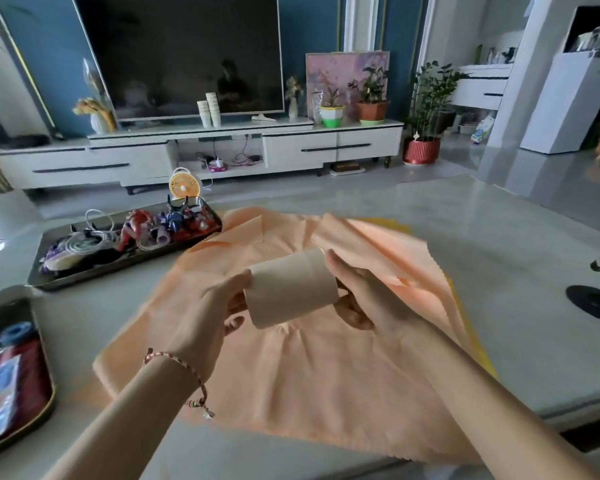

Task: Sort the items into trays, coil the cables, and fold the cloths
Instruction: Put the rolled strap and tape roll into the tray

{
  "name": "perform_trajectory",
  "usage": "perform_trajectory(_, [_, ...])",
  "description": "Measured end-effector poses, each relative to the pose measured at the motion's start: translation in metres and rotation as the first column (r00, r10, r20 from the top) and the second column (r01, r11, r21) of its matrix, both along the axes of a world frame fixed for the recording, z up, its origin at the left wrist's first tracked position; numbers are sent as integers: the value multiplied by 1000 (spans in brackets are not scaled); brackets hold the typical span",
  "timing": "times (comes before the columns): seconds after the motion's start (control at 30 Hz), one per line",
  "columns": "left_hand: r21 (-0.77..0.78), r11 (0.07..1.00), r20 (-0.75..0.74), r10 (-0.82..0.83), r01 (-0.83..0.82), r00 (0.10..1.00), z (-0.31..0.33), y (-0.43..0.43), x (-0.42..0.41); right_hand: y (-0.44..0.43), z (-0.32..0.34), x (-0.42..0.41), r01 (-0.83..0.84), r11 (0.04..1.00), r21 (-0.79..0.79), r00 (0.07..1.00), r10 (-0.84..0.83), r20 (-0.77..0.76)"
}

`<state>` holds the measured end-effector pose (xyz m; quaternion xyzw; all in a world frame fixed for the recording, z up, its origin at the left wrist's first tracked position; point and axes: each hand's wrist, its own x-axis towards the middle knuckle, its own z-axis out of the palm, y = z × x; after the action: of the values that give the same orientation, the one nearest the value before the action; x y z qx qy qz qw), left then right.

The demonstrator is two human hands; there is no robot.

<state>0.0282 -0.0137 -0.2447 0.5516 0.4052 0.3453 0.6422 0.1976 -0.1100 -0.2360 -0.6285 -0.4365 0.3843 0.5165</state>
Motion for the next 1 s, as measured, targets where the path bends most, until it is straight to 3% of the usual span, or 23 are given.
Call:
perform_trajectory(0.1, [38,999,-10,-4,4,1000,2,3,-3,9,0,3,50,996,-79,996,-44,80])
perform_trajectory(0.23, [137,989,-64,-38,46,997,3,12,-14,20,-3,-4,18,1000,14,1000,-19,21])
perform_trajectory(0.33, [115,993,-54,-7,13,999,1,20,-24,27,-4,-9,-30,999,44,999,29,33])
perform_trajectory(0.43, [-69,995,-33,73,-75,997,5,22,-32,32,-3,-20,-105,989,101,993,97,74])
perform_trajectory(0.57, [-325,941,-52,82,-95,995,8,34,-48,46,-9,-36,-54,984,167,994,36,108])
perform_trajectory(0.67, [-452,887,-47,78,-91,996,7,45,-60,56,-10,-46,-211,969,129,976,202,78])
perform_trajectory(0.77, [-534,842,-43,72,-84,996,4,58,-73,72,-7,-55,-282,954,105,959,279,39])
perform_trajectory(1.0, [-615,785,51,126,-69,991,10,119,-106,151,14,-76,-257,961,102,966,257,8])
